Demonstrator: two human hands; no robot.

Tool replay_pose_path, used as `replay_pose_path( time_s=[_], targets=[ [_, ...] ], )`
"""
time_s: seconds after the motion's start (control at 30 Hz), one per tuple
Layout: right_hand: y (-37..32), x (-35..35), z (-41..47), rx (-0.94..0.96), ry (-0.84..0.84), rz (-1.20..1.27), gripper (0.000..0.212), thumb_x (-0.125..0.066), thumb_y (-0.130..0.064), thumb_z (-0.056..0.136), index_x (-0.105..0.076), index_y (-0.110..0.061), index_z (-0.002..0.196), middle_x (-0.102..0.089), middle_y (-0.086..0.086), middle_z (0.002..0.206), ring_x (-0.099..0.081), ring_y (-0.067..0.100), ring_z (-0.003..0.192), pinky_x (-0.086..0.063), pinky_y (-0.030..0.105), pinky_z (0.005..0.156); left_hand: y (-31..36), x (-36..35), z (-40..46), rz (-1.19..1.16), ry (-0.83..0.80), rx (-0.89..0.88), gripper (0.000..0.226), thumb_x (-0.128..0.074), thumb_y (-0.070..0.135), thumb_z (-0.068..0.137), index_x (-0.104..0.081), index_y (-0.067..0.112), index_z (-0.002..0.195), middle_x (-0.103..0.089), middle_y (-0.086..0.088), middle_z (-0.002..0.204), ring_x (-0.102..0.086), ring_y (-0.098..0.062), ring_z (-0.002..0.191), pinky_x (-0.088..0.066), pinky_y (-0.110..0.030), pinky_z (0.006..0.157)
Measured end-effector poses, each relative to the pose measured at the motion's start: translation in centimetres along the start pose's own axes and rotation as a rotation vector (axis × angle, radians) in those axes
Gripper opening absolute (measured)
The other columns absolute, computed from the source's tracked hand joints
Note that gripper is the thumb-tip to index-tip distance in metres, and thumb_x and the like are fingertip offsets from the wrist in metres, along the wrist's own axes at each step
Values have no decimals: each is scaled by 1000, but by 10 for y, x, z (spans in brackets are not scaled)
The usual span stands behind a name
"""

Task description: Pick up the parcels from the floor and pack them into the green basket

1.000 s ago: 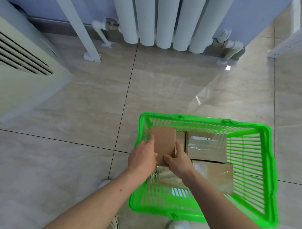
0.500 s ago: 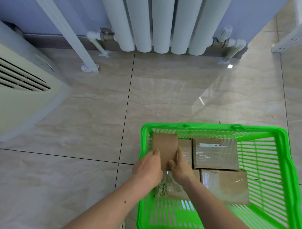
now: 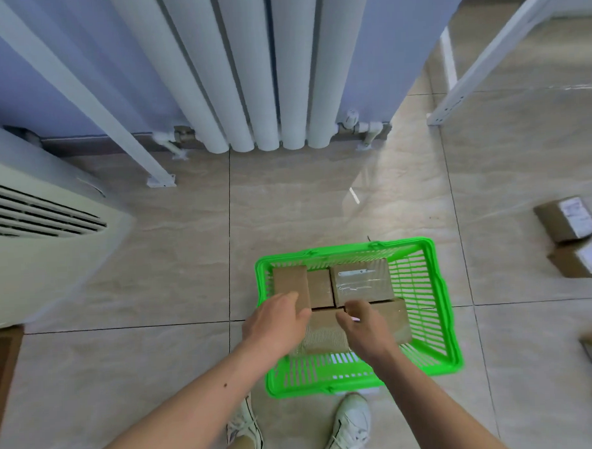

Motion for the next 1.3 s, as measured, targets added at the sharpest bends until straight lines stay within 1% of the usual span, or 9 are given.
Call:
replay_pose_path(
  time_s=[0.1, 0.2, 0.33, 0.43, 0.57, 0.73, 0.9, 1.03, 1.3],
  targets=[
    [-3, 32, -41, 10, 92, 70, 40, -57, -26, 94, -59, -6, 129, -65, 11, 131, -59, 27, 125, -44, 35, 104, 24, 28, -28, -5, 21, -38, 45, -46, 46, 95, -51, 25, 135, -53, -1, 142, -49, -25, 130, -45, -36, 101],
    [3, 60, -84, -13, 171, 158, 40, -58, -25, 94, -61, -7, 129, -65, 7, 131, -59, 24, 124, -42, 29, 98, 52, 41, -55, 0, 25, -83, 49, -50, 48, 92, -49, 31, 138, -53, 0, 142, -48, -25, 131, -43, -36, 104],
    [29, 92, -124, -57, 251, 303, 38, -61, -23, 92, -62, -10, 127, -67, 7, 123, -62, 21, 117, -43, 27, 93, 99, 41, -85, 58, 7, -193, 43, -55, 43, 91, -58, 25, 129, -57, -4, 137, -50, -27, 129, -43, -34, 103],
    [66, 118, -142, -90, 288, 440, 37, -64, -21, 89, -62, -9, 124, -67, 9, 119, -63, 23, 110, -48, 35, 96, 139, 27, -101, 121, -1, -270, 50, -54, 44, 92, -52, 24, 138, -55, -2, 141, -48, -26, 132, -40, -32, 104],
    [129, 160, -167, -128, 325, 537, 34, -64, -25, 88, -62, -13, 120, -67, 5, 111, -63, 22, 97, -51, 39, 90, 194, -10, -124, 135, 7, -336, 54, -57, 47, 88, -50, 23, 137, -57, 0, 138, -51, -24, 130, -43, -36, 105],
    [226, 225, -209, -183, 373, 619, 35, -63, -27, 89, -59, -18, 124, -63, 2, 115, -61, 23, 107, -53, 44, 97, 277, -82, -163, 140, -39, -363, 57, -57, 47, 85, -50, 22, 137, -61, -3, 133, -54, -25, 126, -45, -39, 103],
    [321, 297, -246, -190, 430, 650, 35, -62, -27, 92, -57, -17, 125, -60, 2, 115, -59, 20, 103, -48, 31, 87, 377, -160, -198, 148, -92, -414, 59, -56, 43, 89, -45, 20, 141, -58, 1, 137, -51, -21, 129, -42, -35, 105],
    [382, 343, -262, -218, 492, 690, 34, -63, -29, 91, -59, -18, 124, -61, 0, 113, -59, 20, 98, -51, 38, 96, 442, -208, -216, 184, -109, -459, 59, -56, 42, 90, -43, 19, 142, -57, 1, 136, -49, -22, 130, -42, -35, 104],
    [465, 415, -245, -280, 497, 752, 46, -62, -30, 93, -50, -16, 134, -59, 1, 121, -60, 24, 114, -51, 41, 99, 554, -260, -207, 256, -110, -515, 60, -55, 45, 89, -43, 18, 141, -59, -1, 132, -51, -23, 127, -43, -37, 103]
  ],
)
Point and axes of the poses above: each hand's wrist, its own z-axis towards the middle knuckle, its own x-axis out of the back of the hand, y = z × x, the point moved 1 cm from there along z, towards the middle knuckle
